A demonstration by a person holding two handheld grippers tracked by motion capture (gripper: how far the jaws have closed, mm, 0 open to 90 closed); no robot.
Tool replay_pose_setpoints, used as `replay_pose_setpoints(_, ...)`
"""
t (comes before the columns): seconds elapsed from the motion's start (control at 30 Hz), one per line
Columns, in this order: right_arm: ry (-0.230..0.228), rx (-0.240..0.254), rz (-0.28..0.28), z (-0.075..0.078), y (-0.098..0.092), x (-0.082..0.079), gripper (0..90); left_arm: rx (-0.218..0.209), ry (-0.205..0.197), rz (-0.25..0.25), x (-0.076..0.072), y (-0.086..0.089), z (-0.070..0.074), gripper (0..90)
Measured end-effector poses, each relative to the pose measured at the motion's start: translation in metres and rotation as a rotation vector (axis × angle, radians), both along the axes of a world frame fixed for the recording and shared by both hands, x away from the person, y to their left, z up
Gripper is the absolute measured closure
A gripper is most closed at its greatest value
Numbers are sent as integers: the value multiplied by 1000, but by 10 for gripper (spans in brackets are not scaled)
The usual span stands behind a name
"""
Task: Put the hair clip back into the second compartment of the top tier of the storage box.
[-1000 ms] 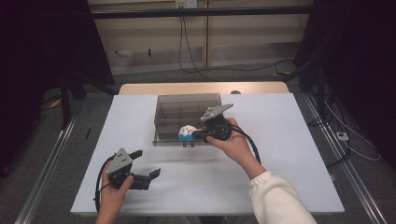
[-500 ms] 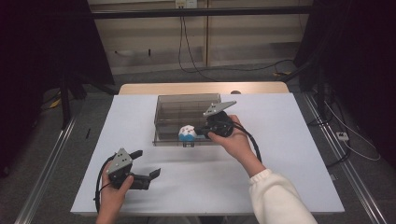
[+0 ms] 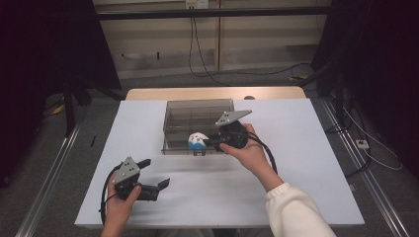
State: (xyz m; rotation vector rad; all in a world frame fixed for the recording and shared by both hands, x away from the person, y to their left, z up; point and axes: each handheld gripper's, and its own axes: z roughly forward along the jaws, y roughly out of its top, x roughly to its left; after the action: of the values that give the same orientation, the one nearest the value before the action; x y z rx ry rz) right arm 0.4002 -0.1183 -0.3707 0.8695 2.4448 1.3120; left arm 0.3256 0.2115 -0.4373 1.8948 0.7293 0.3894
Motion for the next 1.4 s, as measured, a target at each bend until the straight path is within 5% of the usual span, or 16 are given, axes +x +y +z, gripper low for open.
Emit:
replay_pose_setpoints(0.33, 4, 49, -13, 0, -18, -17, 433, -6, 4, 4, 0, 0, 0, 30)
replay_pose_setpoints(0.63, 9, 44, -42, -4, -37, -32, 290, -14, 6, 7, 0, 0, 0, 30)
replay_pose_setpoints(1.4, -7, 32, -89, -14, -71, -58, 207, -16, 7, 9, 0, 1, 0, 29)
